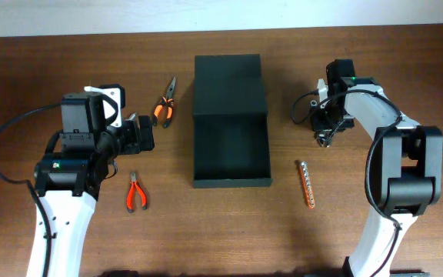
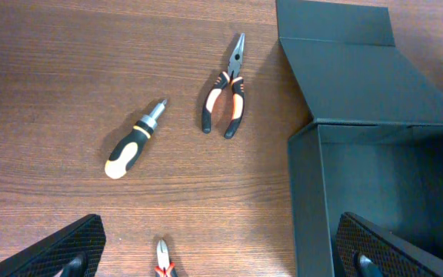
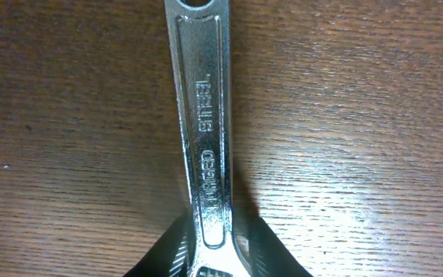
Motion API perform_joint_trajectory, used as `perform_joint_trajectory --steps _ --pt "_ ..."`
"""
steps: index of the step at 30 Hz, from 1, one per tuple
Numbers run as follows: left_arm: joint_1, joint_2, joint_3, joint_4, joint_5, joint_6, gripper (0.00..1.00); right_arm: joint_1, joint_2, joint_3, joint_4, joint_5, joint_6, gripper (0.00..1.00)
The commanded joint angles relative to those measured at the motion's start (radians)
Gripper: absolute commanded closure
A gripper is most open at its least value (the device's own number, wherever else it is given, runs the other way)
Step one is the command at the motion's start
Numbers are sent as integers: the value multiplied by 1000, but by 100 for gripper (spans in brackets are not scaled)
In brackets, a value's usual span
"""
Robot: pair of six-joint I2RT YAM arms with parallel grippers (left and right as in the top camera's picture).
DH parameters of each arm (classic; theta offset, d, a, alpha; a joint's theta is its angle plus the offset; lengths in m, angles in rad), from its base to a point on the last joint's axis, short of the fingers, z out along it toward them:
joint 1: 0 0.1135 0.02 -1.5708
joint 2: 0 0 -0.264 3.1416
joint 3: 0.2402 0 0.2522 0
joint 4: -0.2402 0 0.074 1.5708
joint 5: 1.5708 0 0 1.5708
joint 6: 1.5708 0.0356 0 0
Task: Pack container
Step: 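Lower the right gripper onto the silver wrench handle and close it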
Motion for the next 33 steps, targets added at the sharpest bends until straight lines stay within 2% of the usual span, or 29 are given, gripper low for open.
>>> perform_joint_trajectory --steps 1,33 --pt "-4 2 18 -1 -11 19 1 -6 27 6 -3 13 -6 79" --pt "-4 2 17 -1 -11 19 1 -6 -14 49 -26 13 2 84"
